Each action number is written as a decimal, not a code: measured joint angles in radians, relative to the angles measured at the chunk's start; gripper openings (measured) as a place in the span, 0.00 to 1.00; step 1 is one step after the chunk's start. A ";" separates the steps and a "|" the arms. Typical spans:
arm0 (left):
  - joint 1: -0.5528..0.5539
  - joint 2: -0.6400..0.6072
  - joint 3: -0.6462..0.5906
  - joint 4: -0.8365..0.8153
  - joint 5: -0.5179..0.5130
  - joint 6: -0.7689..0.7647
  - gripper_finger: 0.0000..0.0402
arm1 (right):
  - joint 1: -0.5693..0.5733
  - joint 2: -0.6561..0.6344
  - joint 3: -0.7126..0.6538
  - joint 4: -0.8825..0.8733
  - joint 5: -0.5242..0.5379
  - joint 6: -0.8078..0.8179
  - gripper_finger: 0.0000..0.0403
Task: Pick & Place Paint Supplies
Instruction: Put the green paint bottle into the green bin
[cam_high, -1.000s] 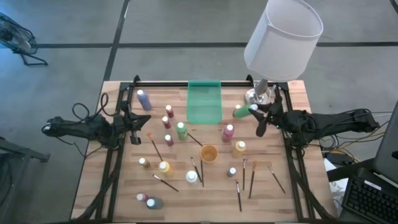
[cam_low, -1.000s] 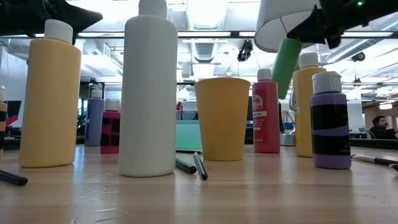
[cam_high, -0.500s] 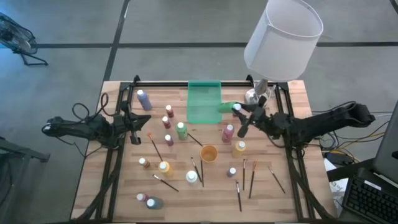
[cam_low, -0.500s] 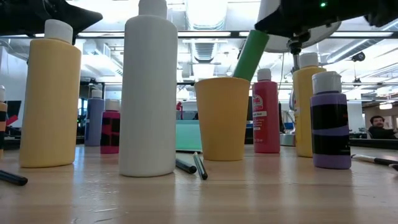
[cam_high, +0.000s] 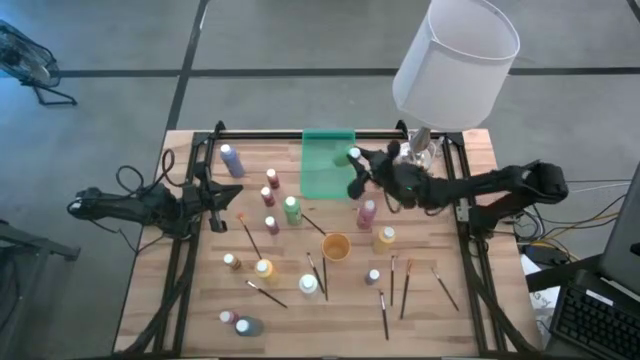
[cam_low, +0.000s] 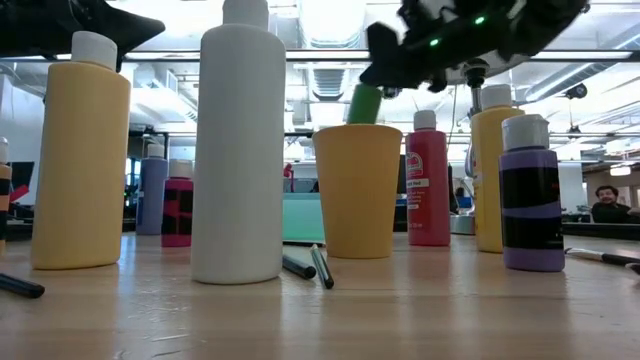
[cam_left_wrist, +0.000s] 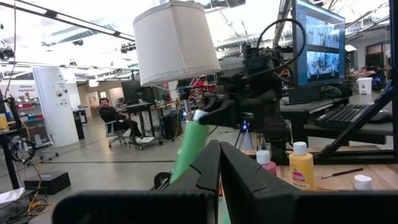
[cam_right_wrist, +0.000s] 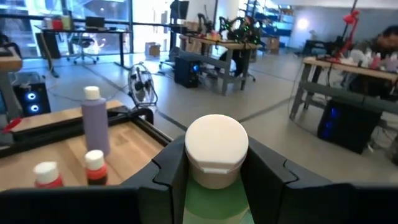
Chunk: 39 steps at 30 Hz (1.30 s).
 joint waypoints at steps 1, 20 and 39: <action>0.000 0.000 0.000 0.000 0.000 0.000 0.04 | -0.015 0.024 0.016 0.000 -0.009 0.007 0.28; 0.000 0.000 0.000 -0.006 0.000 0.000 0.04 | -0.222 0.366 0.251 -0.007 -0.007 0.133 0.28; 0.000 0.000 0.000 -0.013 0.000 0.000 0.04 | -0.324 0.367 0.230 -0.106 -0.078 0.226 0.28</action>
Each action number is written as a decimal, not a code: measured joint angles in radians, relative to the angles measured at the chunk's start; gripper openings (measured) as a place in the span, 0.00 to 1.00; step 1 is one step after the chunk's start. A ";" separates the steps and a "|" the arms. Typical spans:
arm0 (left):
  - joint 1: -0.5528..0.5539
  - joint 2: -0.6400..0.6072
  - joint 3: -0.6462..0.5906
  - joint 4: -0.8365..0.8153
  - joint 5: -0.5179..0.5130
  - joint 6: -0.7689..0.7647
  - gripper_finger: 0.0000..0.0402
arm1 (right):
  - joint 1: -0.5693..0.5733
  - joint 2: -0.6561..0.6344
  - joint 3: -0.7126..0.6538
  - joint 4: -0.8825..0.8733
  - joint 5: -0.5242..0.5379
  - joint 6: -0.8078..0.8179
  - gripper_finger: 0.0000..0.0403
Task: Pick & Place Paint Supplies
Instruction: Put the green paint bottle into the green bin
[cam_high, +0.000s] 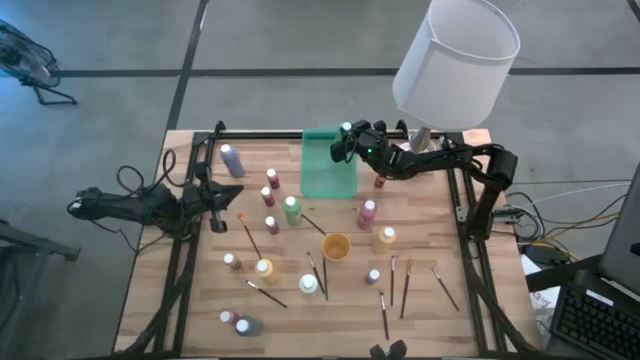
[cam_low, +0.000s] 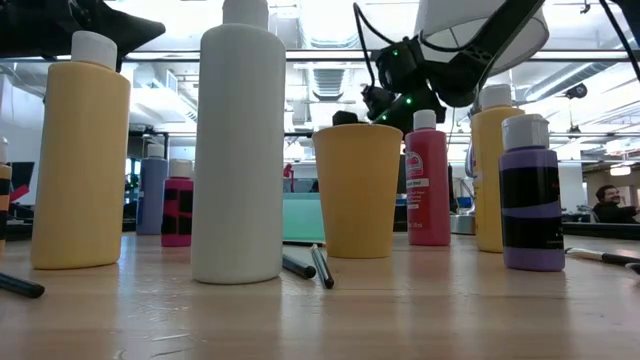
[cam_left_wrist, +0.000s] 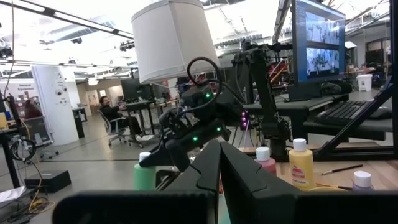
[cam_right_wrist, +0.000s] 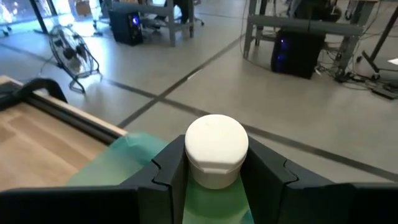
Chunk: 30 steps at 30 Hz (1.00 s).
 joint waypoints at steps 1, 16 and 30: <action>0.000 0.000 0.000 0.000 0.000 0.000 0.04 | -0.005 0.000 0.000 -0.011 0.000 0.001 0.28; 0.000 0.000 0.000 0.000 0.000 0.000 0.04 | -0.063 -0.001 -0.001 -0.037 -0.060 0.033 0.28; 0.000 0.000 0.000 0.001 0.000 0.000 0.04 | -0.065 0.024 0.040 -0.085 -0.063 0.011 0.29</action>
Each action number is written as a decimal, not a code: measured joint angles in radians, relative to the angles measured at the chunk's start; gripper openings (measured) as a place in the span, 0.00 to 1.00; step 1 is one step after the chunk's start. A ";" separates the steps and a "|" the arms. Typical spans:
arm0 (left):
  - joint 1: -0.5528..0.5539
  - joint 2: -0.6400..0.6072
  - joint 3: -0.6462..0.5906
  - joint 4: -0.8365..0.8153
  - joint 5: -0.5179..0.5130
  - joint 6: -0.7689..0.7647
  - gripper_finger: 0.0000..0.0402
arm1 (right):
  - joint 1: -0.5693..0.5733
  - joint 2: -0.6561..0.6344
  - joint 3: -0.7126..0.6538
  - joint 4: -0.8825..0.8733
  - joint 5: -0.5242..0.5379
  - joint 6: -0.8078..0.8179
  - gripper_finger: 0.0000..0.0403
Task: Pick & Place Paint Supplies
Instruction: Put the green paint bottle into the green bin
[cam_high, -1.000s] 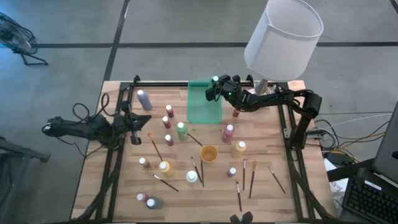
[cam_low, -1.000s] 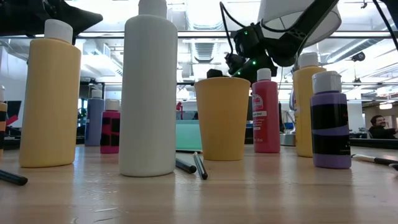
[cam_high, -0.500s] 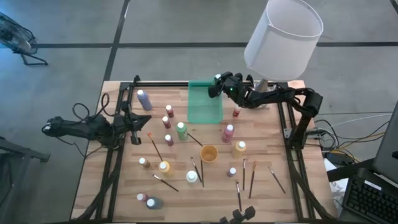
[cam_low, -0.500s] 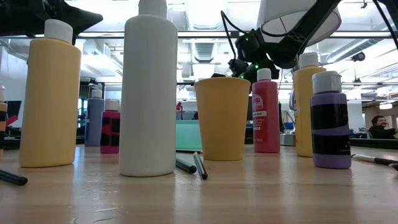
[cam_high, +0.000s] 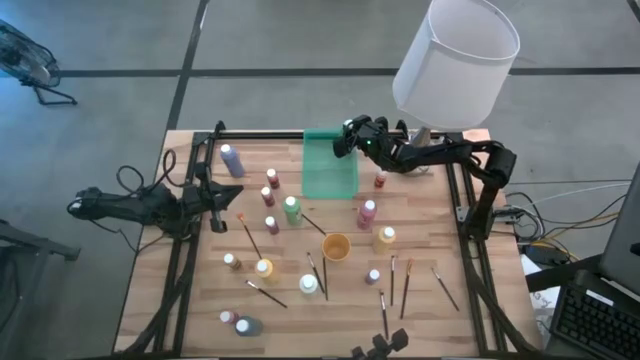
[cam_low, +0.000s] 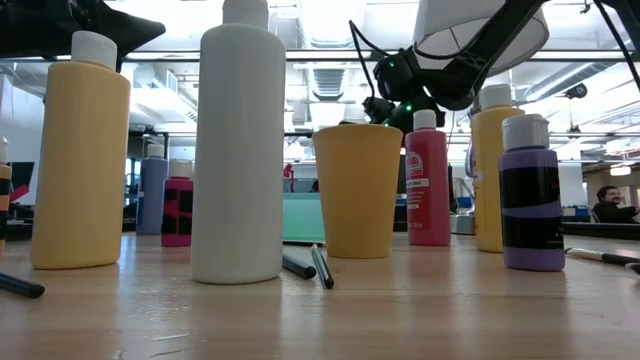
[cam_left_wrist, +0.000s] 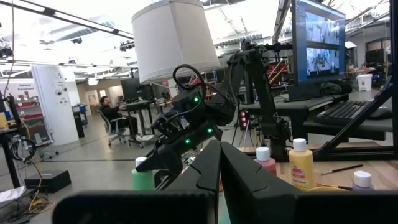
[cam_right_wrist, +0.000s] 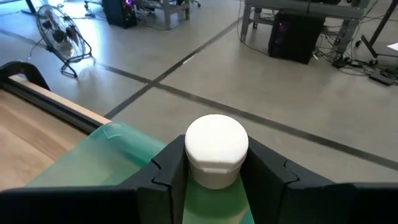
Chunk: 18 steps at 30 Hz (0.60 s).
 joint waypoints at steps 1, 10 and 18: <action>0.000 0.000 0.000 0.000 0.000 0.000 0.04 | 0.000 0.001 0.007 -0.012 0.000 0.000 0.29; 0.000 0.000 0.000 0.000 0.000 0.000 0.04 | -0.002 0.017 0.081 -0.137 0.003 -0.027 0.31; 0.000 0.000 0.000 0.000 0.000 0.000 0.04 | -0.003 0.015 0.092 -0.156 0.003 -0.032 0.35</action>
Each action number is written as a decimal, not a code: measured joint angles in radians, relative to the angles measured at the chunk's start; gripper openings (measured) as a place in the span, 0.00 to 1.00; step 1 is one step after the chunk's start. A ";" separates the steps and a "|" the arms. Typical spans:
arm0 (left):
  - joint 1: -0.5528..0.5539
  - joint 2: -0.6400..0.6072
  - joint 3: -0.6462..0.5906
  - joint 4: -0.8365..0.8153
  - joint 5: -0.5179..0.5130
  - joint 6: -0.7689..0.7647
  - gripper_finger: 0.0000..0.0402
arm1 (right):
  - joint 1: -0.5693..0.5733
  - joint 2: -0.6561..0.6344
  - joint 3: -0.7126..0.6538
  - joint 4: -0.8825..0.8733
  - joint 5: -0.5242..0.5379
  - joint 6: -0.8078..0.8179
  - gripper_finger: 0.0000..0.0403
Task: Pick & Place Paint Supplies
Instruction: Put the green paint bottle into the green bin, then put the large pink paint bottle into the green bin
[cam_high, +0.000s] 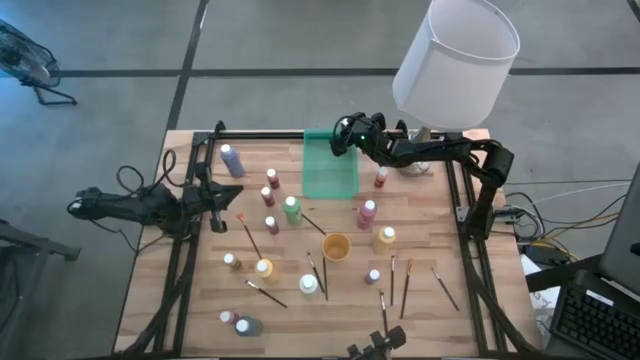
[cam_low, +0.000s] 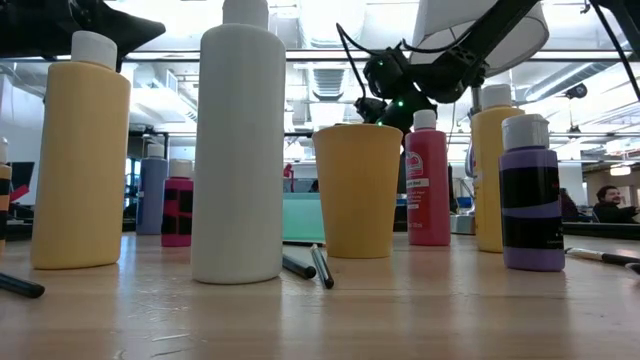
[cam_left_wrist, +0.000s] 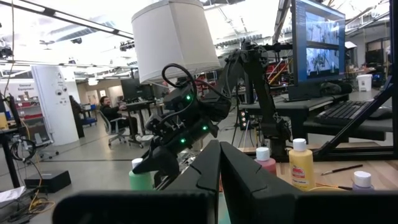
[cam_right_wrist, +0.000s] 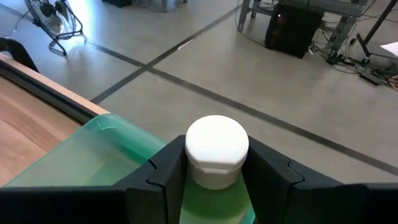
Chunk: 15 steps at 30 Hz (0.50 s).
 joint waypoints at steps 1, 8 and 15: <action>0.000 0.000 0.000 0.000 0.000 0.000 0.04 | -0.001 -0.002 -0.001 -0.001 0.001 0.000 0.36; 0.000 0.000 0.000 0.000 0.000 0.000 0.04 | -0.009 -0.004 -0.004 -0.008 0.003 0.003 0.47; 0.000 0.000 0.000 0.000 0.000 0.000 0.04 | -0.010 -0.004 -0.004 -0.006 0.003 0.006 0.59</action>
